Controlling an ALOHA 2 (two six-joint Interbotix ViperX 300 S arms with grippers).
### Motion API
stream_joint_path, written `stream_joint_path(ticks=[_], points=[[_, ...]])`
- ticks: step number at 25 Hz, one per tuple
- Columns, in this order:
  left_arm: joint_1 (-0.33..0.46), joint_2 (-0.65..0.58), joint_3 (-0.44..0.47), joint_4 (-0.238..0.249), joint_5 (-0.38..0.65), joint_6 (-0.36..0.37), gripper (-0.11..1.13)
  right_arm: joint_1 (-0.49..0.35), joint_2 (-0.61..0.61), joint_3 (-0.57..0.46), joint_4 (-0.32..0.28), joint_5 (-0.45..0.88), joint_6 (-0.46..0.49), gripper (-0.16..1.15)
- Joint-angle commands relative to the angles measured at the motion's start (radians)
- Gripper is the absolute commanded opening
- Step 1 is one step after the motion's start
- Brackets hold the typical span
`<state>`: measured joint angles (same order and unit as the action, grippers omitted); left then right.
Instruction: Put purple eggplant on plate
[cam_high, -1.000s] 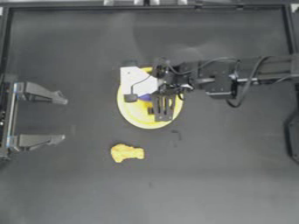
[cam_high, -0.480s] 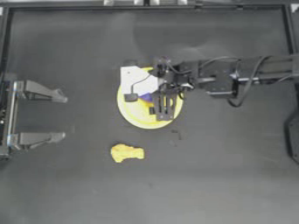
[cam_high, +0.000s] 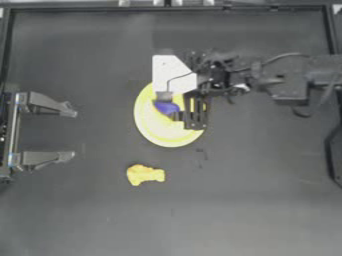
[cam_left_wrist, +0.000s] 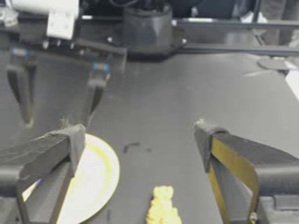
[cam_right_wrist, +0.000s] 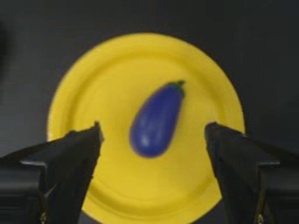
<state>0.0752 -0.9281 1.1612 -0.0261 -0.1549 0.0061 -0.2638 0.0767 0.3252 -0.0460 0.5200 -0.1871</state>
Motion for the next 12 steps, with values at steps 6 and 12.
stream_joint_path(ticks=[6, 12], points=[[0.005, 0.015, -0.011, -0.002, -0.003, 0.002, 1.03, 0.052, -0.204, 0.132, 0.08, -0.161, 0.002, 0.98], [0.005, 0.015, -0.011, -0.002, -0.003, 0.003, 1.03, 0.089, -0.296, 0.245, 0.118, -0.291, 0.005, 0.98]])
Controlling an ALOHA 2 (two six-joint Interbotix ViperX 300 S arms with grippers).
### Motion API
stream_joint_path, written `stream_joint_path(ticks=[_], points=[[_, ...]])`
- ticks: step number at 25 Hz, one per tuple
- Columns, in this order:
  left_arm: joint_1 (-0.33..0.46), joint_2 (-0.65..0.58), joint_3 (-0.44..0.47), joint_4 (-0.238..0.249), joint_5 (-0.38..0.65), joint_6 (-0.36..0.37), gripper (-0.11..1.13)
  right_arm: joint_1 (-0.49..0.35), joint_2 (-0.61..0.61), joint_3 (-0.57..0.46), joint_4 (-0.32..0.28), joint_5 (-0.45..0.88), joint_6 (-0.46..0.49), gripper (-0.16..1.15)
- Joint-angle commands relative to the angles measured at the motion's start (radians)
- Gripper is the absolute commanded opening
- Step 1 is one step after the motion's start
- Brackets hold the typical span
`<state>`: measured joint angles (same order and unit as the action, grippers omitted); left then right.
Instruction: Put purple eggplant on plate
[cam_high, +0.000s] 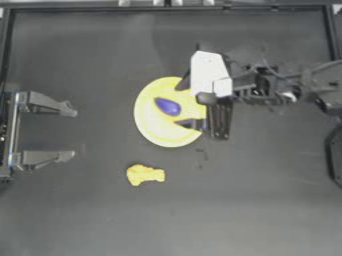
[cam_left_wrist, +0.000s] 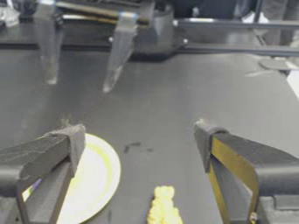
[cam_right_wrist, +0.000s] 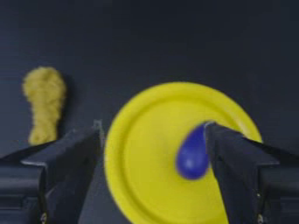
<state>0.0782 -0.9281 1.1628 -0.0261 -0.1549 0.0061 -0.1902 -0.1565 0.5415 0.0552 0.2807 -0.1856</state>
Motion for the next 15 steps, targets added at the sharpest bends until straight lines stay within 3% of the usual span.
stream_joint_path(ticks=[1, 15], points=[[0.002, 0.015, -0.014, -0.002, -0.003, 0.003, 1.03, 0.021, -0.075, 0.044, 0.02, -0.071, 0.002, 0.98], [0.003, 0.017, -0.02, 0.0, -0.002, 0.005, 1.03, 0.106, -0.255, 0.265, 0.077, -0.359, 0.003, 0.98]])
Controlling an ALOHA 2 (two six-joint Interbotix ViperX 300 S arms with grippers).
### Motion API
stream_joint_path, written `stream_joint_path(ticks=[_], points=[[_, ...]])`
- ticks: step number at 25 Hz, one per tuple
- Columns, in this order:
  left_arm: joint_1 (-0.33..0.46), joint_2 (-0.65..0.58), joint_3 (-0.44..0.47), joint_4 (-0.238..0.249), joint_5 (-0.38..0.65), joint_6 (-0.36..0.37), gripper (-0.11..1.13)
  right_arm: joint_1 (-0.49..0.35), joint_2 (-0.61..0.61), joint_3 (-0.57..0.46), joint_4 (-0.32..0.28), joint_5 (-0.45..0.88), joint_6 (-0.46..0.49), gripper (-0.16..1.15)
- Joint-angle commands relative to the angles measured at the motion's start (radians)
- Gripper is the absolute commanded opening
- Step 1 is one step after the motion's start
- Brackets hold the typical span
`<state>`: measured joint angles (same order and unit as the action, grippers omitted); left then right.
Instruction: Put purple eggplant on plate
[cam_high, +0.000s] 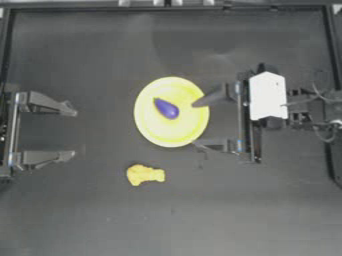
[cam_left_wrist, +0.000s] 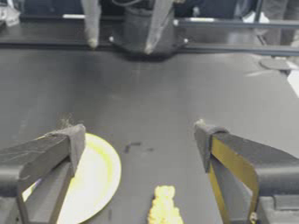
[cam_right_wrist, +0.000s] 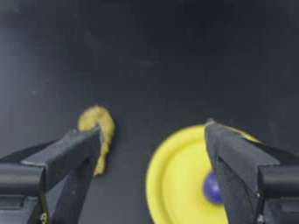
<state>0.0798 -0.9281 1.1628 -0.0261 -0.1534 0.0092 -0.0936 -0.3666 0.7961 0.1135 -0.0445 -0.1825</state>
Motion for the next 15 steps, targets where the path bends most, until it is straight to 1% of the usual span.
stream_joint_path(ticks=[1, 8, 11, 15], points=[[0.0, 0.017, -0.02, -0.002, -0.003, 0.002, 1.03, 0.015, -0.055, 0.02, 0.021, -0.041, 0.0, 0.98], [0.0, 0.017, -0.021, 0.0, -0.005, 0.006, 1.03, 0.046, -0.126, 0.072, 0.028, -0.048, 0.002, 0.98], [0.0, 0.017, -0.02, 0.002, -0.003, 0.006, 1.03, 0.051, -0.156, 0.097, 0.038, -0.048, 0.002, 0.98], [0.0, 0.017, -0.021, 0.005, -0.003, 0.008, 1.03, 0.051, -0.195, 0.133, 0.038, -0.064, 0.002, 0.98]])
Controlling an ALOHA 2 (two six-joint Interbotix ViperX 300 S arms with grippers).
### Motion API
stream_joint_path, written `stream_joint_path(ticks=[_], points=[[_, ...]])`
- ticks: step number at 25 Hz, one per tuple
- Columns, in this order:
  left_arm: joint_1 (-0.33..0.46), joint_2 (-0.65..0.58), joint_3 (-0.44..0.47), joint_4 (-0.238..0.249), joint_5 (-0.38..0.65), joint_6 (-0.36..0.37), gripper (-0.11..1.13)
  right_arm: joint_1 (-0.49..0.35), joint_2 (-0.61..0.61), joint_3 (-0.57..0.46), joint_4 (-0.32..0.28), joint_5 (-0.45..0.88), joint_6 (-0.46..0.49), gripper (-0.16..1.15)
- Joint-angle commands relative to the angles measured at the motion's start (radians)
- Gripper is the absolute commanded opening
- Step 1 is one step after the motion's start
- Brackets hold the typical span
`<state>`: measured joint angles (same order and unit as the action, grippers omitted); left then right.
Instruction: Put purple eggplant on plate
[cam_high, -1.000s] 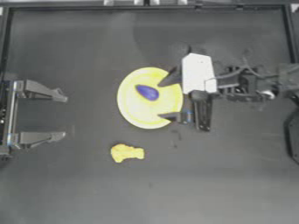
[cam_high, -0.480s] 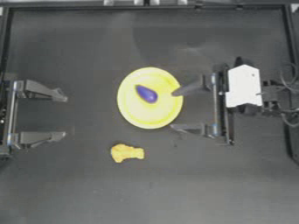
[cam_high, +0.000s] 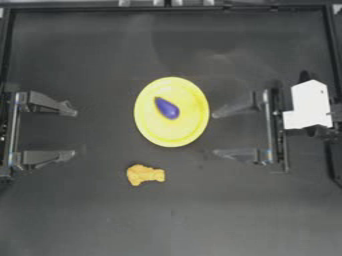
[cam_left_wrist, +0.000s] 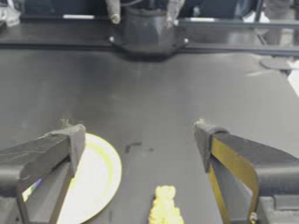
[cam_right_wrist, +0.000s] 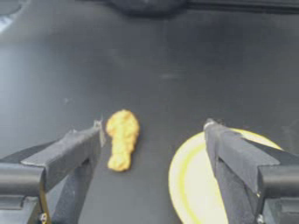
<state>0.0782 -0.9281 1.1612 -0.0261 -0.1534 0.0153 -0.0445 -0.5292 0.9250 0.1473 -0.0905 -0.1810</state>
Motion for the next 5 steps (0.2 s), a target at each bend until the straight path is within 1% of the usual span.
stream_joint_path(ticks=[1, 5], points=[[0.002, 0.015, -0.018, 0.006, -0.002, 0.002, 1.03, 0.002, -0.04, 0.014, 0.005, -0.021, 0.0, 0.98], [0.002, 0.017, -0.02, 0.006, 0.003, 0.002, 1.03, 0.002, -0.063, 0.035, 0.005, -0.031, 0.0, 0.98]])
